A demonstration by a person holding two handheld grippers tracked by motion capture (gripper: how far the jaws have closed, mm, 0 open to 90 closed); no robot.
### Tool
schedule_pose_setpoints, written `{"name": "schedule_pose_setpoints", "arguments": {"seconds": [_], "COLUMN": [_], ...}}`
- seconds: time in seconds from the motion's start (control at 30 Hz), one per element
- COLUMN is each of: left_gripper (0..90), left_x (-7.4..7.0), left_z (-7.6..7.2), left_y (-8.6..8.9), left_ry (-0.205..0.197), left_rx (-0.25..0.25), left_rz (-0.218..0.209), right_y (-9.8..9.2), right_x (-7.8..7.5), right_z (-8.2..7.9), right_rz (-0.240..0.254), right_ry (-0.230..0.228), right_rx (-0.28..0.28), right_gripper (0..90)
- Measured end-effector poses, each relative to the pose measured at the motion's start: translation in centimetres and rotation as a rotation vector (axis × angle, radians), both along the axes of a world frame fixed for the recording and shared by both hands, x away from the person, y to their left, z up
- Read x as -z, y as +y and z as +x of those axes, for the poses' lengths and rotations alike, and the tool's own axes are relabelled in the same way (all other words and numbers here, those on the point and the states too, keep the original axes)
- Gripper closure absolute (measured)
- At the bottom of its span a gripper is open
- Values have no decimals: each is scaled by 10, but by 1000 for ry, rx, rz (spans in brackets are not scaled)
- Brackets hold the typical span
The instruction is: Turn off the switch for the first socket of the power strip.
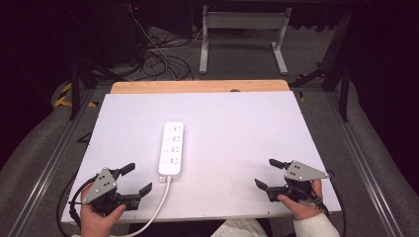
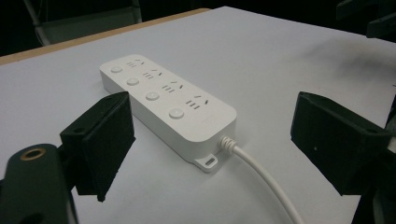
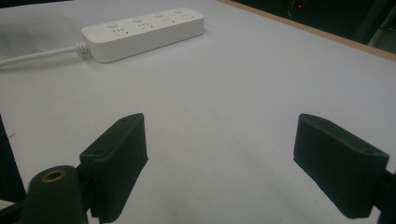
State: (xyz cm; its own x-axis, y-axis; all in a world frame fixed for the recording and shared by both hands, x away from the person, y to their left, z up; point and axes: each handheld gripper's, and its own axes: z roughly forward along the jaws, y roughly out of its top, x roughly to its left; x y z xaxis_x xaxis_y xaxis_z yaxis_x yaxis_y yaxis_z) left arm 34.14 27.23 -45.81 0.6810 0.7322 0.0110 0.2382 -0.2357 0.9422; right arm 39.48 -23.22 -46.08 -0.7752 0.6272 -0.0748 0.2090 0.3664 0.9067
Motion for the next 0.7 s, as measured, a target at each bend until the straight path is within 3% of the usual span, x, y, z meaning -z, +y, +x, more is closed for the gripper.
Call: {"name": "schedule_pose_setpoints", "arguments": {"seconds": [0.2,0.33,0.43,0.5,0.53,0.7], "left_gripper": [114,137,174,197,207,243], "left_x": [-1,-4,-4,-6,-7,-11], "left_z": [-1,-1,-2,-2,-2,-1], "left_y": [1,2,1,1,2,2], "left_ry": [-14,-26,-14,8,31,30], "left_rx": [13,9,2,0,3,20], "left_rz": [11,40,54,38,4,10], "right_y": [2,3,4,4,4,5], "right_x": [1,1,2,3,4,4], "right_z": [-1,-2,-1,0,0,1], "right_rz": [-11,-18,-24,-29,-30,-29], "right_ry": [7,8,16,31,32,36], "right_rx": [-24,-29,-30,-32,-33,-33], "right_gripper": [212,228,237,246,249,252]}}
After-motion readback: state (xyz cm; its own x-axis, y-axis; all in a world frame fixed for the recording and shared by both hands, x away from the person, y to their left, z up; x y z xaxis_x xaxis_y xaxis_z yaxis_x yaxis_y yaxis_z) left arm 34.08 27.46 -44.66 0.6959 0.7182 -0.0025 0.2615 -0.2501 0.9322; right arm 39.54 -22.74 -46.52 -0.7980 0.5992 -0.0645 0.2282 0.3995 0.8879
